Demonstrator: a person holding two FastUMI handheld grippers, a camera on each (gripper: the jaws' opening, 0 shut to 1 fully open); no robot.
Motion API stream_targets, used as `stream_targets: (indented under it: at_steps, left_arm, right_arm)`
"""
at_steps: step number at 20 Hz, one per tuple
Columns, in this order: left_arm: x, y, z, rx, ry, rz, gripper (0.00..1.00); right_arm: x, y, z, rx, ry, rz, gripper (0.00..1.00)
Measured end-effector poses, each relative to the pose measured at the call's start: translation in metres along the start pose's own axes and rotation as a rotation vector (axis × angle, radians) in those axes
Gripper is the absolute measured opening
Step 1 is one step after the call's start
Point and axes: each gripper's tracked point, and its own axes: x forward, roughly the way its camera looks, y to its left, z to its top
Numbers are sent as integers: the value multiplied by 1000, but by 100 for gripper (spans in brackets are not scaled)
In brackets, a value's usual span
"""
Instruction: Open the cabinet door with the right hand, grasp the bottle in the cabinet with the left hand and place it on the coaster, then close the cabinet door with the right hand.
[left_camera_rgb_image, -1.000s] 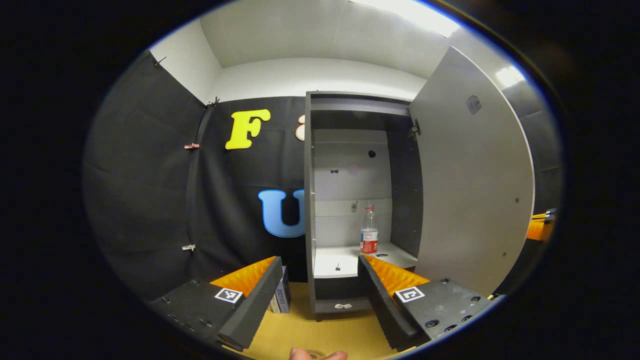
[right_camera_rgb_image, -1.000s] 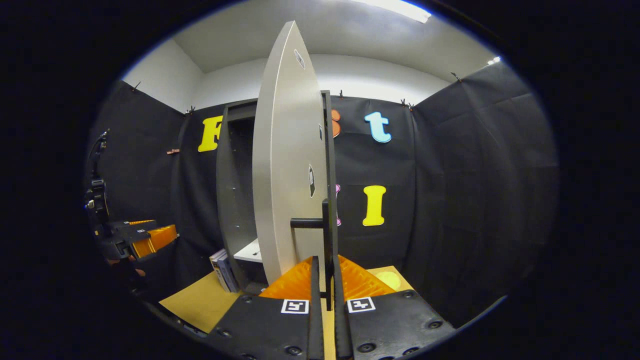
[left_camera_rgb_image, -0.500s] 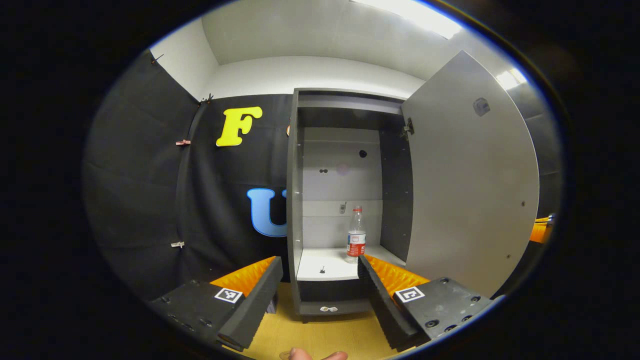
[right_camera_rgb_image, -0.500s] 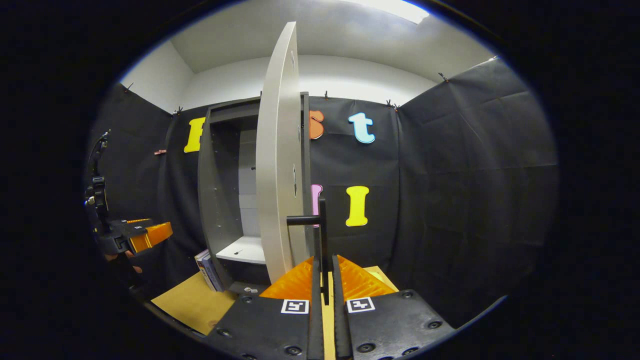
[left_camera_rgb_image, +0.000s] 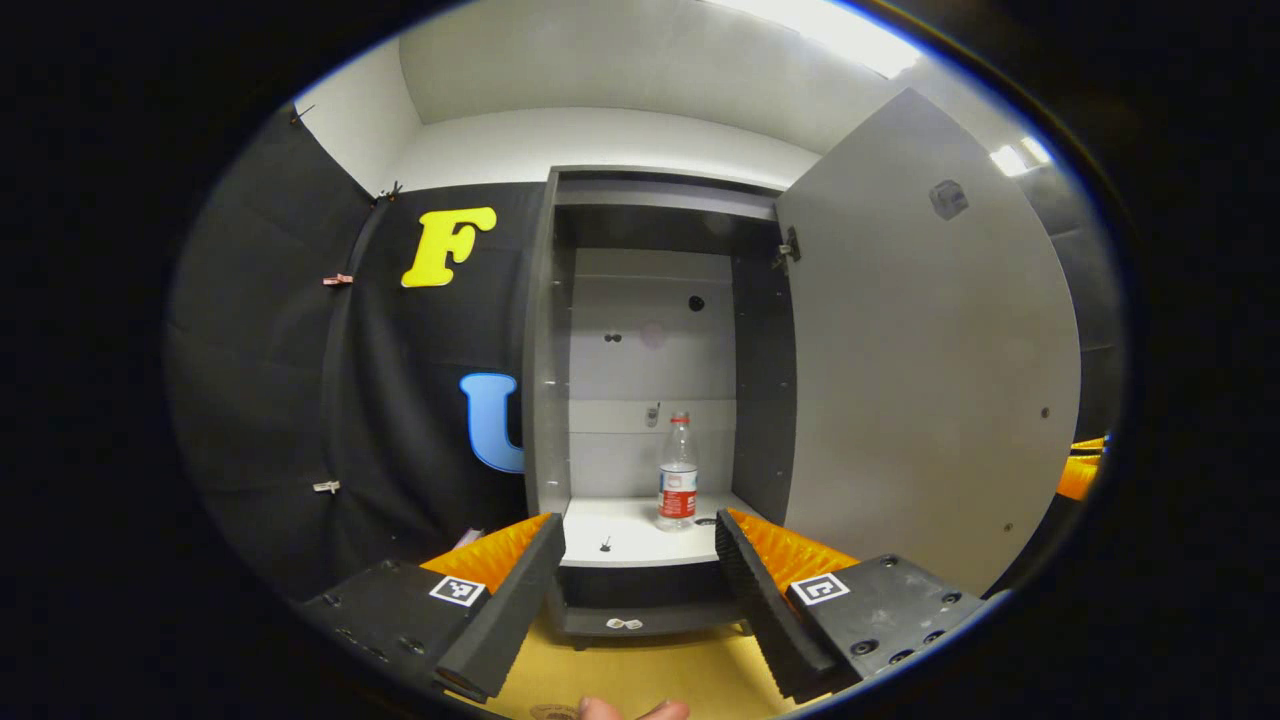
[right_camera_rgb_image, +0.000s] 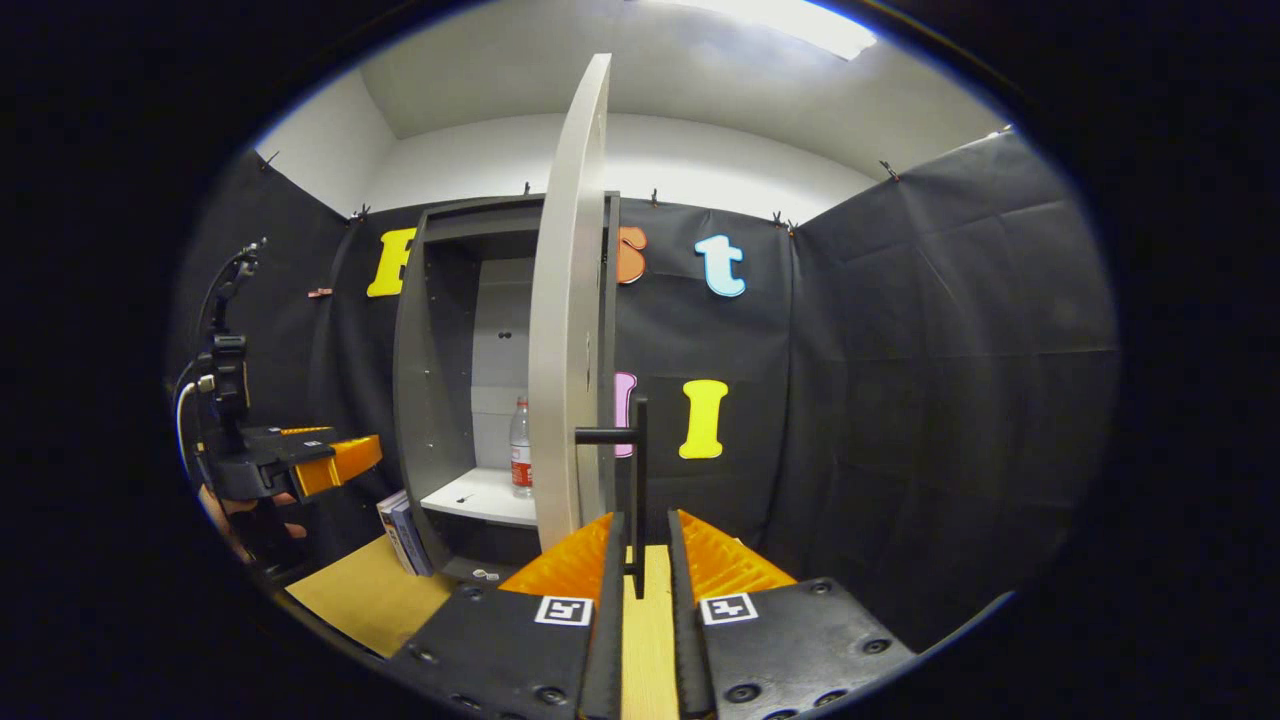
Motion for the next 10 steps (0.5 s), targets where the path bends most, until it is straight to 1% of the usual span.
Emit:
stream_targets:
  at_steps: [1, 2, 4, 5, 6, 7, 8, 10]
  left_arm:
    - [5, -5, 1, -1, -4, -10, 94]
    - [13, -9, 2, -2, -7, -17, 94]
    - [29, -17, 4, 6, -14, -27, 94]
    - [37, -22, 5, 9, -18, -34, 95]
    - [46, -28, 6, 11, -22, -40, 94]
    - [55, -32, 7, 15, -29, -47, 95]
    - [65, -38, 7, 22, -36, -54, 95]
    - [90, -46, 3, 34, -43, -63, 95]
  right_arm:
    - [-1, -9, 3, 0, -13, -24, 29]
    - [-3, -20, 7, -5, -32, -50, 48]
    - [-8, -40, 14, -22, -62, -102, 69]
    - [-8, -50, 12, -26, -63, -123, 72]
    - [-9, -58, 7, -27, -56, -145, 86]
    - [-9, -66, 2, -23, -45, -160, 100]
    - [-10, -72, -3, -19, -32, -170, 96]
    - [-9, -87, -5, -35, -37, -198, 96]
